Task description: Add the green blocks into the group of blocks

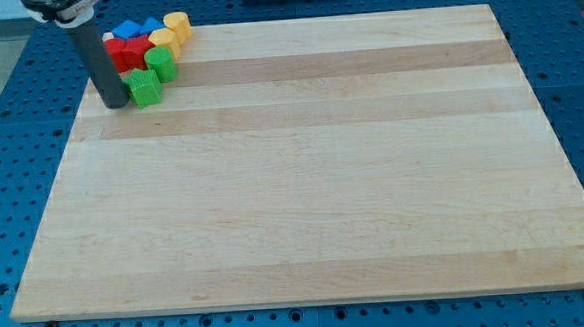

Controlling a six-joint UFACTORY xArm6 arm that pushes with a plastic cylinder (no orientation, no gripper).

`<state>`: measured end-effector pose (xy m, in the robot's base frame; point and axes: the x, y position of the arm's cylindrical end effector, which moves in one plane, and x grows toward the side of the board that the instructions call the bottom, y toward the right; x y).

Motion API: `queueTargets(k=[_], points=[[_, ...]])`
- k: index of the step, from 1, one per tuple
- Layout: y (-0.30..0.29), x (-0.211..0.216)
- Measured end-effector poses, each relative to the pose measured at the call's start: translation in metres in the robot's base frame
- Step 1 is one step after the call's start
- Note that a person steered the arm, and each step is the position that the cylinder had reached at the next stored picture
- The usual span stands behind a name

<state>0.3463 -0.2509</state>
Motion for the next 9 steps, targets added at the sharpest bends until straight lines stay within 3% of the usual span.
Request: queueTargets(k=[1, 2, 4, 7, 9], points=[[0.006, 0.039], [0.054, 0.041], [0.032, -0.012], [0.003, -0.004], [0.002, -0.025]])
